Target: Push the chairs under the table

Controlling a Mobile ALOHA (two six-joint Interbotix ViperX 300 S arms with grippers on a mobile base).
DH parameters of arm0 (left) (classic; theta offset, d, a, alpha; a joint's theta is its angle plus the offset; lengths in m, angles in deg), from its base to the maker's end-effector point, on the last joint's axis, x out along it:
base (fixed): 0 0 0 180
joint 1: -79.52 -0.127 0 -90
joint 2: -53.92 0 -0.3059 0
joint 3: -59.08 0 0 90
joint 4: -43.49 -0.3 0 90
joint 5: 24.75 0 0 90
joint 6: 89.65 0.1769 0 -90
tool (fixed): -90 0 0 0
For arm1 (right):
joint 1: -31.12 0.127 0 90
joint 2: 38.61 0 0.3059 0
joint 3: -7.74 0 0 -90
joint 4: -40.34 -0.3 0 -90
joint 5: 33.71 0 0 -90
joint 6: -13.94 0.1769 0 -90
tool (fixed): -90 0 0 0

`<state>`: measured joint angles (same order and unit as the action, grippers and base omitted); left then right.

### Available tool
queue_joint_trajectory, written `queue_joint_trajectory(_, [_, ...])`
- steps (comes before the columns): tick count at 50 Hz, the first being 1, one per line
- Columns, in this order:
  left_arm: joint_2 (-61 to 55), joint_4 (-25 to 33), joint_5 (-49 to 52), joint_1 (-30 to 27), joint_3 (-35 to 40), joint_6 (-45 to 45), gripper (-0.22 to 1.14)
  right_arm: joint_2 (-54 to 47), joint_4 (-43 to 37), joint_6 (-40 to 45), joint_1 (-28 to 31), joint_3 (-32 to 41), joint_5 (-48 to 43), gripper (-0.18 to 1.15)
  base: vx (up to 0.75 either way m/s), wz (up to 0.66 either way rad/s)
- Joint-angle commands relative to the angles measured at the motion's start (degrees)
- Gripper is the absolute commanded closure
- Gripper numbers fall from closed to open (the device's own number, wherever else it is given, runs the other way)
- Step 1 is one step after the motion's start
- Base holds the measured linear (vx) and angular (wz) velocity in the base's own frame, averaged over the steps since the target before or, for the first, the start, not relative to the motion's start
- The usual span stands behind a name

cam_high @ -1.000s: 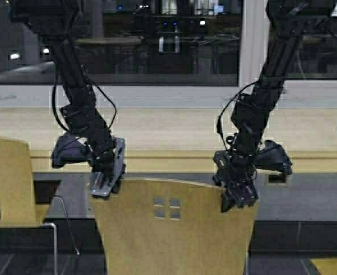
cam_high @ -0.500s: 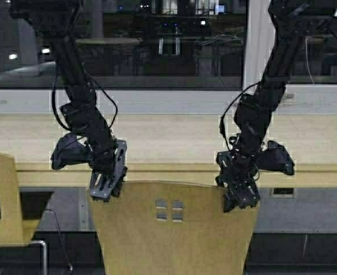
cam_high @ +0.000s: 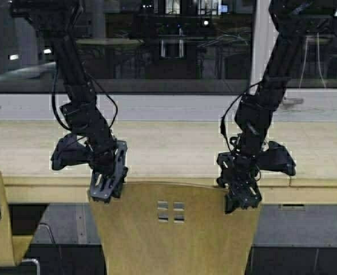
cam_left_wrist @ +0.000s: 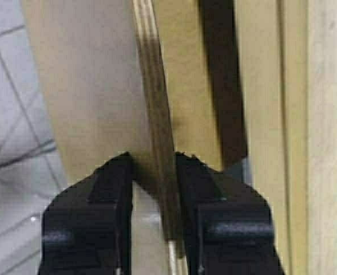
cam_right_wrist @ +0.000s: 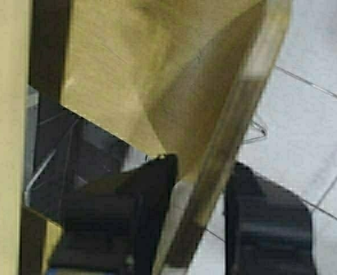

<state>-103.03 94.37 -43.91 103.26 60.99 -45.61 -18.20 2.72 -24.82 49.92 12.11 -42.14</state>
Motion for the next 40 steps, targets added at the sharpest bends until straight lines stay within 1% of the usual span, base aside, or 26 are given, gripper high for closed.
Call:
queue_joint_trajectory(1, [0.35,0.0,0.26,-0.09,-0.97,0.26,0.6,0.88,0.79,-2.29,0.44,1.93,-0.62,0.67,0.19,0.0])
queue_joint_trajectory(7, [0.09,0.44,0.26,-0.09,-0.44,0.26,0.6,1.05,0.79,-3.34,0.44,2.02,-0.44,0.67,0.18,-0.02])
queue_joint_trajectory(16, [-0.09,0.53,0.26,-0.09,0.26,0.18,0.6,2.29,0.79,-7.56,0.53,1.41,0.18,0.67,0.15,-0.02])
queue_joint_trajectory(35, [1.76,0.53,1.14,-0.09,-3.43,0.26,0.59,2.99,0.88,-7.82,0.62,0.35,3.08,0.66,0.09,-0.01])
queue_joint_trajectory(40, [1.76,-0.18,1.49,0.0,-3.16,0.44,0.53,2.99,1.76,-7.73,0.62,0.62,3.08,0.63,0.02,-0.01])
